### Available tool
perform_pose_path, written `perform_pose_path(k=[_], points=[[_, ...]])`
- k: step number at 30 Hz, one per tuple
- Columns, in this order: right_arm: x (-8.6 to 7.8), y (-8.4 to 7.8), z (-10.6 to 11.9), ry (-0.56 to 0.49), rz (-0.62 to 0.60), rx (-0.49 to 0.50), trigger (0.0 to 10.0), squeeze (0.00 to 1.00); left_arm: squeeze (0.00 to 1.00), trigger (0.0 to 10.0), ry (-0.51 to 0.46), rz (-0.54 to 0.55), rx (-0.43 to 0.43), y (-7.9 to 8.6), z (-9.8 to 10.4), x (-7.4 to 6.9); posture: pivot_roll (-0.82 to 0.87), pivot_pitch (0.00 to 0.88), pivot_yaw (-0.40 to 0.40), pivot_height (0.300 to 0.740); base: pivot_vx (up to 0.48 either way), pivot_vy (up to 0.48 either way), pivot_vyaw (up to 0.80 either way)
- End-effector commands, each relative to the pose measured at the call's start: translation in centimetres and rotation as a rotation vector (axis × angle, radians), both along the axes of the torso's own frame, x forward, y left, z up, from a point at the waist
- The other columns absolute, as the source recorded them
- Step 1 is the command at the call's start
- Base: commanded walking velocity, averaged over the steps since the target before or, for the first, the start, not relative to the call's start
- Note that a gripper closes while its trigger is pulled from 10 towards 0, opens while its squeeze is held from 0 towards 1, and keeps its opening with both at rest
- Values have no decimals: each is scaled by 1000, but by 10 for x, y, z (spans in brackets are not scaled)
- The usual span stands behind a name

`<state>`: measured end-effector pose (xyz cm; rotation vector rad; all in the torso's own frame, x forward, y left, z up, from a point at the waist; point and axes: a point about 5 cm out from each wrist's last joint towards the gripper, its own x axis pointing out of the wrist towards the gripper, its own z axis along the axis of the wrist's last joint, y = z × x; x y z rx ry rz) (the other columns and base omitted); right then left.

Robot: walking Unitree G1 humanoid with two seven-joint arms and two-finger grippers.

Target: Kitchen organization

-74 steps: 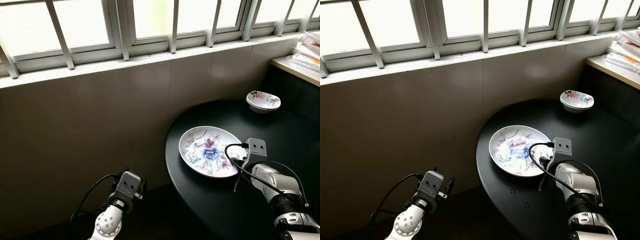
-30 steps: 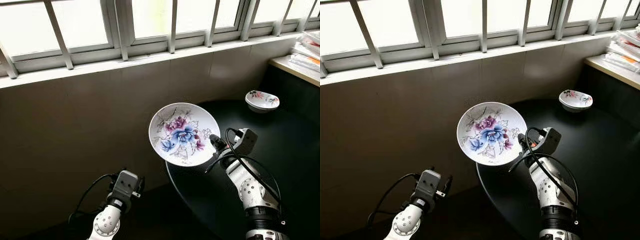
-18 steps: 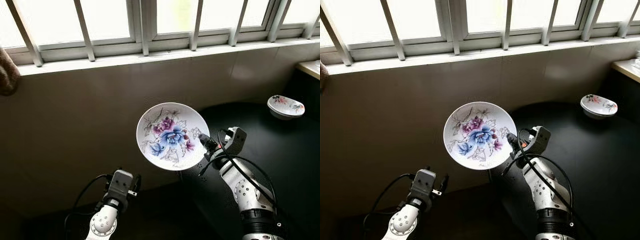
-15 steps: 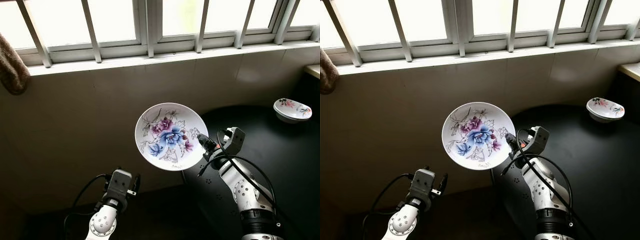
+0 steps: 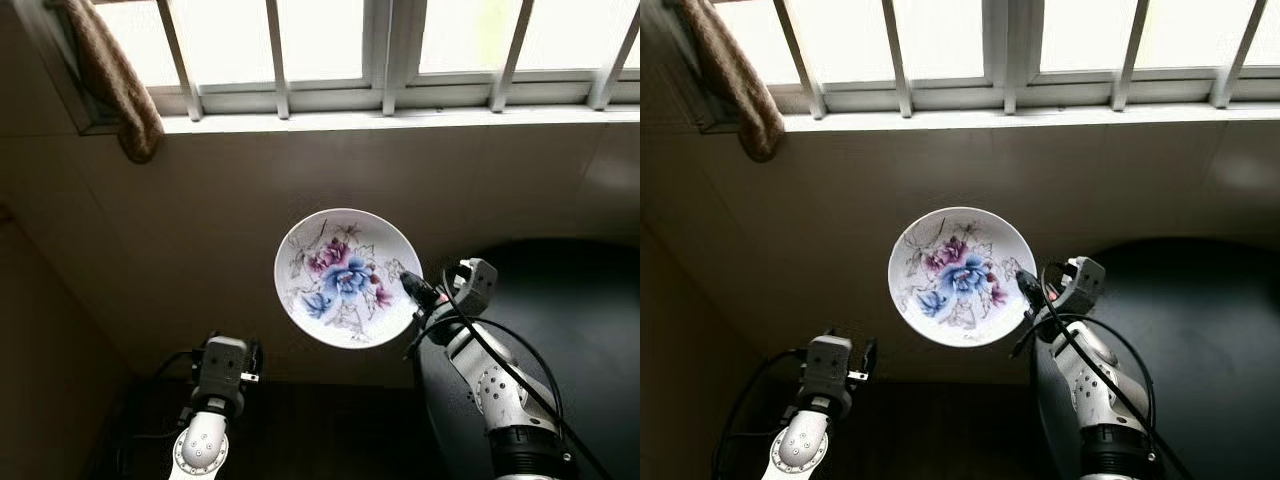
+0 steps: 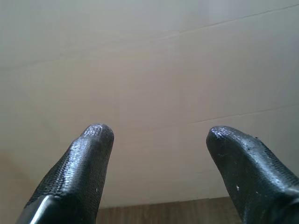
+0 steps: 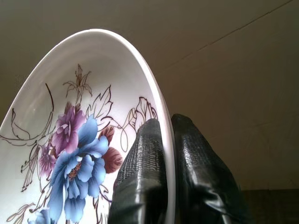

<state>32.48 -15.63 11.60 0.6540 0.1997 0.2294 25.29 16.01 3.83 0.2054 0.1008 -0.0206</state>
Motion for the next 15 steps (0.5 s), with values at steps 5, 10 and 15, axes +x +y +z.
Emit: perform_pose_path(k=[5, 10, 15], points=[[0, 12, 9, -51, 58, -3, 0, 0, 0, 10000, 10, 33, 5, 7, -1, -1, -45, 0, 11, 740, 0, 0, 800], [-1, 13, 7, -48, 59, -6, 0, 0, 0, 10000, 1, 42, 6, 8, 0, -1, -45, 0, 13, 740, 0, 0, 800], [-1, 15, 7, -48, 57, -6, 0, 0, 0, 10000, -5, 50, 5, 9, 1, 0, -43, 0, 13, 740, 0, 0, 800]])
